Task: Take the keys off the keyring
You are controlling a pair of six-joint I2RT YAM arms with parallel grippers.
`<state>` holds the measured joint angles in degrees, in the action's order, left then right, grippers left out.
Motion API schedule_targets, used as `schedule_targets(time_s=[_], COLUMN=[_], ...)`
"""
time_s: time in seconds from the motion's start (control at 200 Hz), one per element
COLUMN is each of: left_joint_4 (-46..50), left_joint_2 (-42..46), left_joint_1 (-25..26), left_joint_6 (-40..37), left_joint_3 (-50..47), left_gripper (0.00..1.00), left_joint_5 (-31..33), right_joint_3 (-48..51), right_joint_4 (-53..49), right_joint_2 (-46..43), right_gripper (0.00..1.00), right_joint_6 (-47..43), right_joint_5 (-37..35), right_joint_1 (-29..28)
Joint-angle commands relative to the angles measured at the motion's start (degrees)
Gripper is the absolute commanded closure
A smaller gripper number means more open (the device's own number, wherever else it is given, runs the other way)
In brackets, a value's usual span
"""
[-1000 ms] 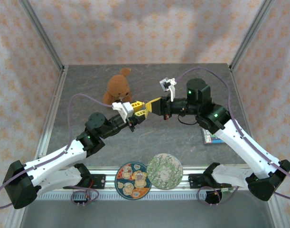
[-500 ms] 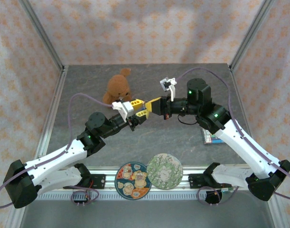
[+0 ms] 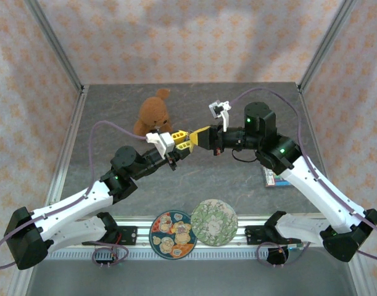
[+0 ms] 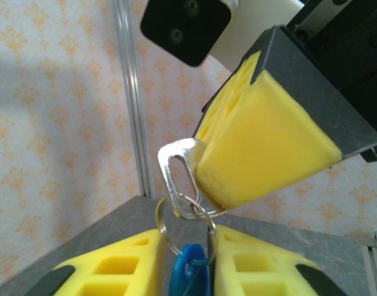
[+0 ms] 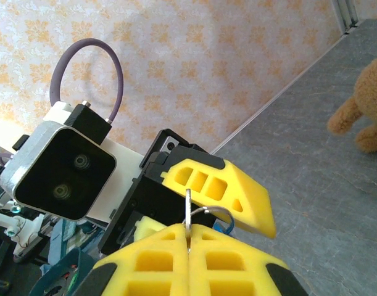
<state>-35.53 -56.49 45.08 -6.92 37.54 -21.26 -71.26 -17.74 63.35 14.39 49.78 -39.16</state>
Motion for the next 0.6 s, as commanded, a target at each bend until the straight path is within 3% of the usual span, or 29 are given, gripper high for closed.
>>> schedule_targets(time_s=[0.0,0.245,0.596], left_joint_4=[-2.15,-2.62,-2.75], left_joint_2=[1.02,1.37,1.77], left_joint_1=[0.38,0.44,0.44], left_joint_6=[-1.08,-0.95,-0.64], left_joint_3=[1.07,1.04,1.31], left_gripper=[0.80,0.87,0.81], left_joint_5=[1.06,0.87,0.65], right_joint_3=[-0.98,-0.73,-0.45], right_joint_4=[2.62,2.70,3.01], right_joint_2=[-1.60,-1.55,-1.55], right_gripper=[1.00,1.00,1.00], right_joint_6=[0.31,0.42,0.73], right_joint_5=[0.14,0.32,0.54], right_joint_1=[0.31,0.31,0.31])
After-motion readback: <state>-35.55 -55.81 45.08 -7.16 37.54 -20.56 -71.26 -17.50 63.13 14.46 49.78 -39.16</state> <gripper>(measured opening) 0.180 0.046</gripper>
